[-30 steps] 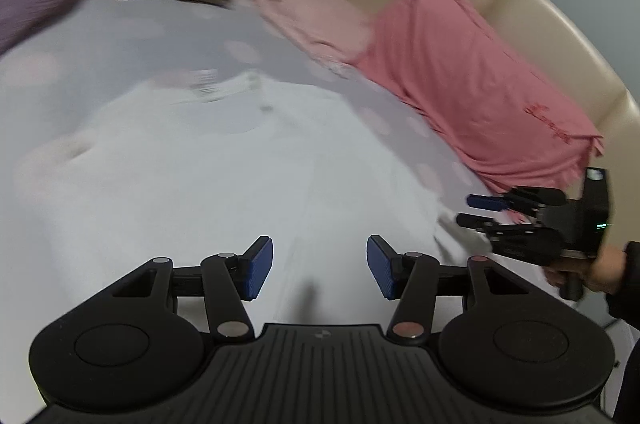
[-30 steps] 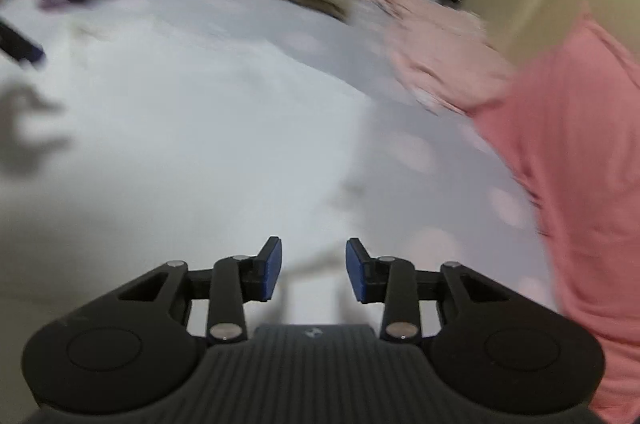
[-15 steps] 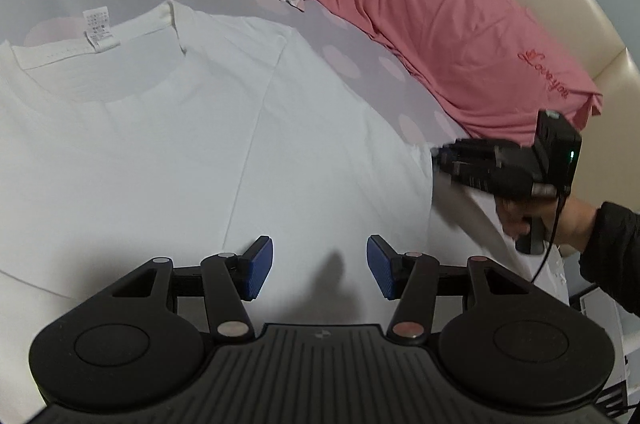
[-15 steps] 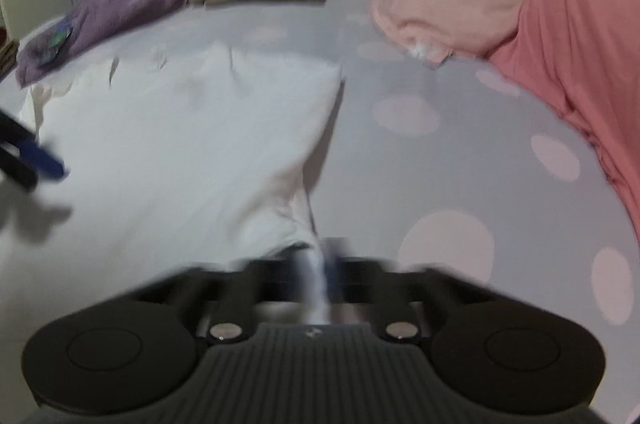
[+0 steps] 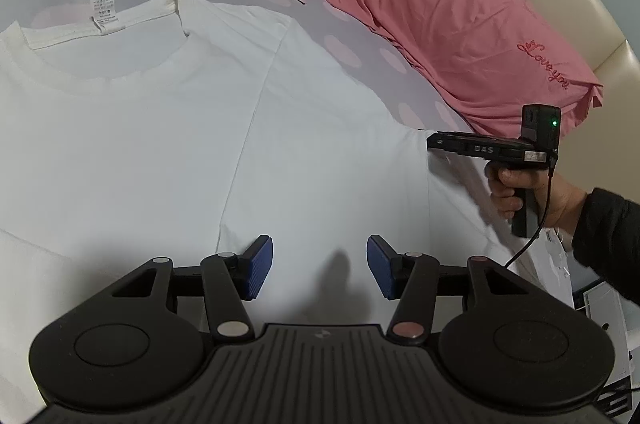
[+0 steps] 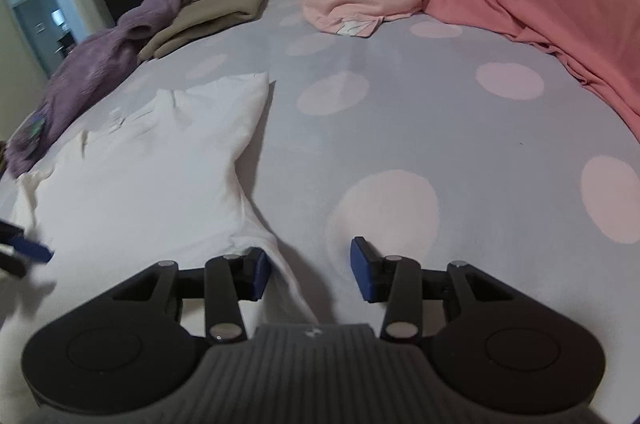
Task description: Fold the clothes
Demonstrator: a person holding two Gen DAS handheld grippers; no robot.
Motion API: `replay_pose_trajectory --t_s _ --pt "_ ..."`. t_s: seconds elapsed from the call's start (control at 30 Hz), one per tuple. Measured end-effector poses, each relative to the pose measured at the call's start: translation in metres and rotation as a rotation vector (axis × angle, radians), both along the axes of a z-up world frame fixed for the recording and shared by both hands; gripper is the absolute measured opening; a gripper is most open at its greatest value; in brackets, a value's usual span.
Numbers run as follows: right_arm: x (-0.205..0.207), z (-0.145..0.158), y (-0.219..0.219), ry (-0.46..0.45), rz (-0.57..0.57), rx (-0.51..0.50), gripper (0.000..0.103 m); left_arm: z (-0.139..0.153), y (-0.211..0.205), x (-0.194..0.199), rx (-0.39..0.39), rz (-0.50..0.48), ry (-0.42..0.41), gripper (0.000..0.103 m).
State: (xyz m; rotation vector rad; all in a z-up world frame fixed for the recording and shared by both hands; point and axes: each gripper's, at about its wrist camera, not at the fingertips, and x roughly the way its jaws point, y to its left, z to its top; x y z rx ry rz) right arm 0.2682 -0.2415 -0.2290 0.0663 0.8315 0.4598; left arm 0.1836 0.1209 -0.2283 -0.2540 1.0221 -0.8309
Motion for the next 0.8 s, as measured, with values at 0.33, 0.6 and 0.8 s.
replay_pose_trajectory --t_s 0.33,0.6,0.8 --pt "-0.037 0.036 -0.031 -0.102 -0.080 -0.071 0.039 0.001 0.010 -0.005 -0.003 0.027 0.010 0.050" --pt "-0.035 0.032 0.048 -0.174 0.093 -0.090 0.029 0.001 0.002 -0.005 0.001 0.022 0.000 0.050" --pt "-0.021 0.001 0.071 -0.122 0.155 -0.187 0.019 -0.005 0.006 -0.011 0.001 0.023 -0.009 0.050"
